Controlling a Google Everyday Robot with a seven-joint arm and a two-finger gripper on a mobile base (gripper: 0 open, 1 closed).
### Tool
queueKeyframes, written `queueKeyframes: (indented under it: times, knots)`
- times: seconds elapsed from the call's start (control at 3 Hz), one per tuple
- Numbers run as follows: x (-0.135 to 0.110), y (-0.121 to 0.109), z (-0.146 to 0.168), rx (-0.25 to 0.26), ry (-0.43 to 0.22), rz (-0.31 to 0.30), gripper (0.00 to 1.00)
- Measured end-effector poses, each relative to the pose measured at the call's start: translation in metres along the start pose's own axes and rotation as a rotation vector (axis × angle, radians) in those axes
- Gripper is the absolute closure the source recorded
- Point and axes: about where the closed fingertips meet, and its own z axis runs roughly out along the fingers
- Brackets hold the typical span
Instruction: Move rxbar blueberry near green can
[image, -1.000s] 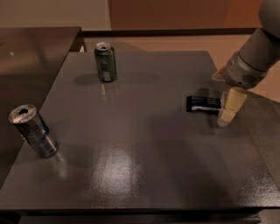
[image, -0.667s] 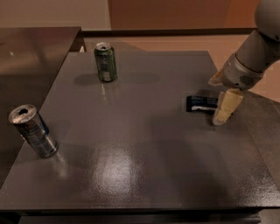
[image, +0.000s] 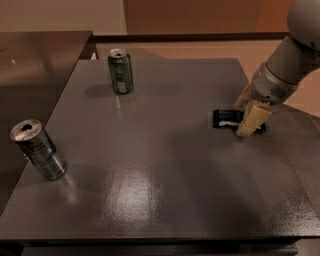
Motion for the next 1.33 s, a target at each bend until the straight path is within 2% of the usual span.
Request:
queueKeyframes:
  times: [0.33, 0.67, 1.33]
  knots:
    - [-0.002, 0.0, -0.005, 0.0, 0.0, 0.0, 0.84]
    - [-0.002, 0.0, -0.005, 0.0, 0.0, 0.0, 1.0]
    - [-0.052, -0.01, -0.023, 0.024, -0.02, -0.034, 1.0]
